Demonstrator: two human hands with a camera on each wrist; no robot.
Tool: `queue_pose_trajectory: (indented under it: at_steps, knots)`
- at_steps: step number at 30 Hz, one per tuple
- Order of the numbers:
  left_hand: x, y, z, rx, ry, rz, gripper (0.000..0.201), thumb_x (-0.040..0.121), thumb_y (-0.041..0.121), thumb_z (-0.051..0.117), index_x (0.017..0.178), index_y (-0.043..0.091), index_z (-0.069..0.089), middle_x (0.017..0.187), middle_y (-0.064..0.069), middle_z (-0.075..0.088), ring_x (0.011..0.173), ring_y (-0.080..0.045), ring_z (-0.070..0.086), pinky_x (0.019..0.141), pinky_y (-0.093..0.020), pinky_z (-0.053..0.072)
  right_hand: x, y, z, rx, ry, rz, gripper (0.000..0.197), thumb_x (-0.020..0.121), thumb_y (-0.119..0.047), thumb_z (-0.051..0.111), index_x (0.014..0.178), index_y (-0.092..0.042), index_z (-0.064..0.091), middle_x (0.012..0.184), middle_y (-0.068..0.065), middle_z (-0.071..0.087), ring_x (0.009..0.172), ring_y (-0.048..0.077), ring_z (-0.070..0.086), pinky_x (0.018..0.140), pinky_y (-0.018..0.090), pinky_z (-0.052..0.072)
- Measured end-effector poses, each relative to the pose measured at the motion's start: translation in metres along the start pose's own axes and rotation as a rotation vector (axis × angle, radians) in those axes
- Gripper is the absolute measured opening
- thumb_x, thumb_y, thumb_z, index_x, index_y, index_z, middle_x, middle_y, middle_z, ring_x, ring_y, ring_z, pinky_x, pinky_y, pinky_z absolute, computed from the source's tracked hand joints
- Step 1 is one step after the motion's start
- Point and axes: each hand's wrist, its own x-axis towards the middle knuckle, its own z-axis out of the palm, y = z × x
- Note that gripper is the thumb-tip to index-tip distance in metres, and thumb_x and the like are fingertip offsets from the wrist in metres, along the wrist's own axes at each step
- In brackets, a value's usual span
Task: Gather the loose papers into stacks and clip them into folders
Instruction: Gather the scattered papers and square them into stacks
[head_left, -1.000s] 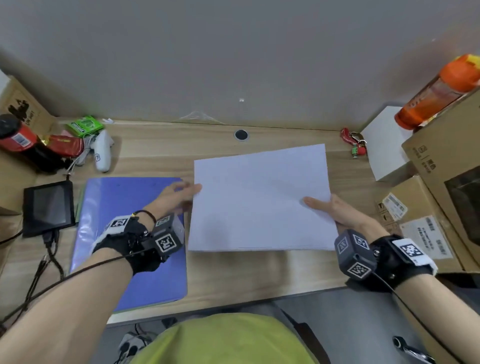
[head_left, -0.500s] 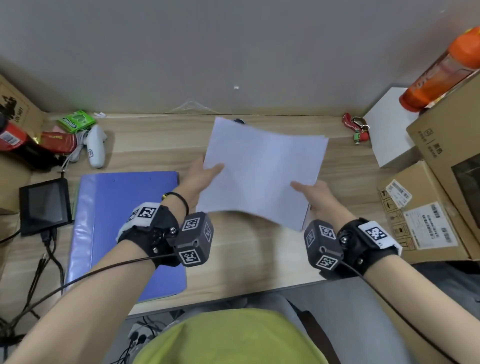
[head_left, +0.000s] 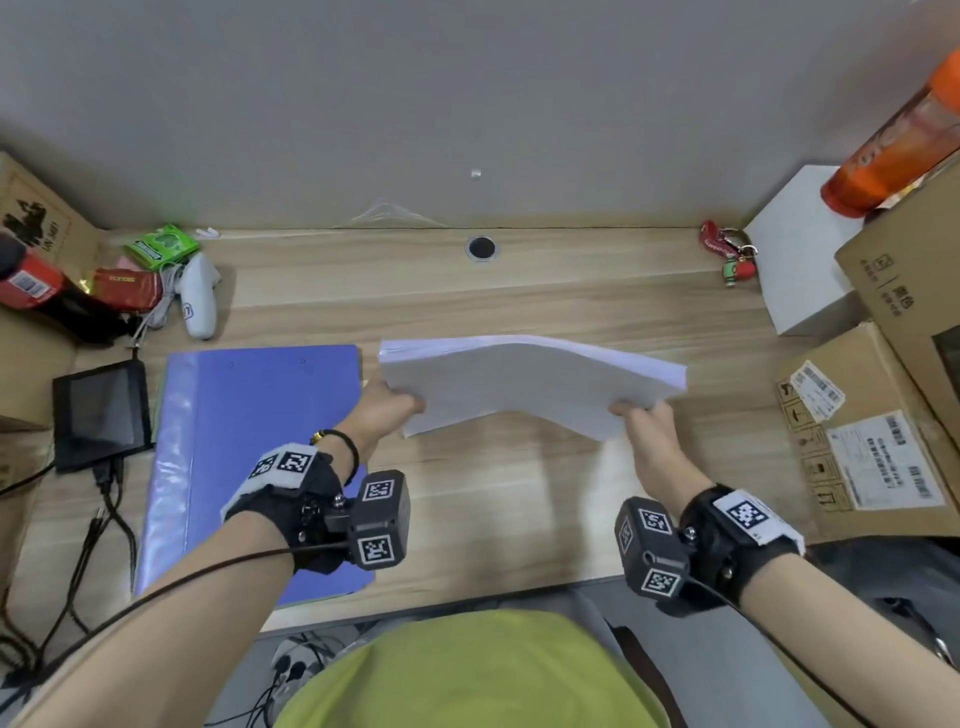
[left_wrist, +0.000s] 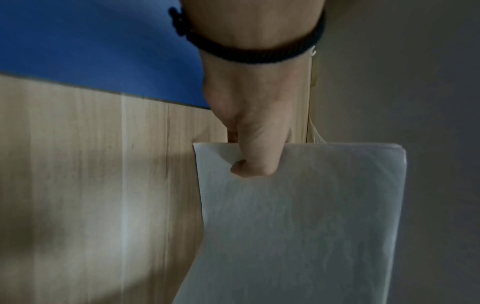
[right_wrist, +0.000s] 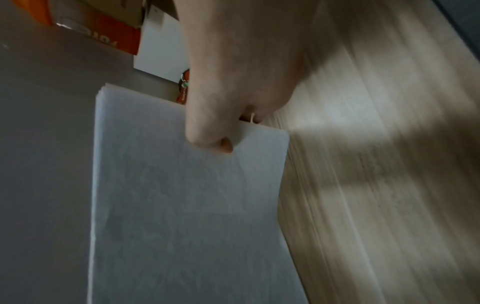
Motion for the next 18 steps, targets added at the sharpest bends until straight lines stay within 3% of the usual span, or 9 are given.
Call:
queue_pose_trajectory:
  at_steps: [5, 9, 13, 18]
  knots:
    - [0.003, 0.0, 0.004, -0.066, -0.015, 0.009, 0.043, 0.084, -0.006, 0.059, 0.115, 0.022, 0.051, 0.105, 0.004, 0.06, 0.106, -0.019, 0.056, 0.086, -0.029, 0.043, 0.006, -0.002, 0.004, 0.034, 0.007, 0.023, 0.027, 0.084, 0.009, 0.043, 0.097, -0.012, 0.054, 0.087, -0.002, 0.054, 0.088, 0.018, 0.043, 0.07, 0.025, 0.036]
    - [0.003, 0.0, -0.001, -0.032, -0.04, 0.022, 0.046, 0.083, -0.006, 0.061, 0.118, 0.024, 0.053, 0.111, 0.003, 0.061, 0.109, -0.018, 0.055, 0.088, -0.029, 0.043, 0.014, 0.001, -0.005, 0.044, -0.022, 0.077, 0.027, 0.085, 0.007, 0.047, 0.101, -0.012, 0.054, 0.09, -0.003, 0.056, 0.096, 0.02, 0.046, 0.082, 0.029, 0.036]
    - [0.002, -0.002, -0.005, 0.018, -0.03, -0.001, 0.041, 0.085, -0.005, 0.06, 0.117, 0.021, 0.053, 0.104, 0.006, 0.061, 0.107, -0.019, 0.054, 0.075, -0.023, 0.044, 0.011, 0.0, -0.006, 0.053, -0.014, 0.063, 0.028, 0.087, 0.009, 0.046, 0.108, -0.01, 0.048, 0.087, -0.004, 0.053, 0.094, 0.016, 0.047, 0.082, 0.024, 0.036]
    - [0.001, -0.004, -0.013, 0.065, -0.105, 0.053, 0.047, 0.086, 0.002, 0.062, 0.125, 0.025, 0.052, 0.119, 0.003, 0.062, 0.114, -0.018, 0.056, 0.091, -0.029, 0.044, 0.008, 0.003, -0.016, 0.008, -0.13, 0.006, 0.027, 0.09, 0.001, 0.05, 0.105, -0.02, 0.055, 0.097, -0.009, 0.059, 0.095, 0.01, 0.051, 0.088, 0.023, 0.036]
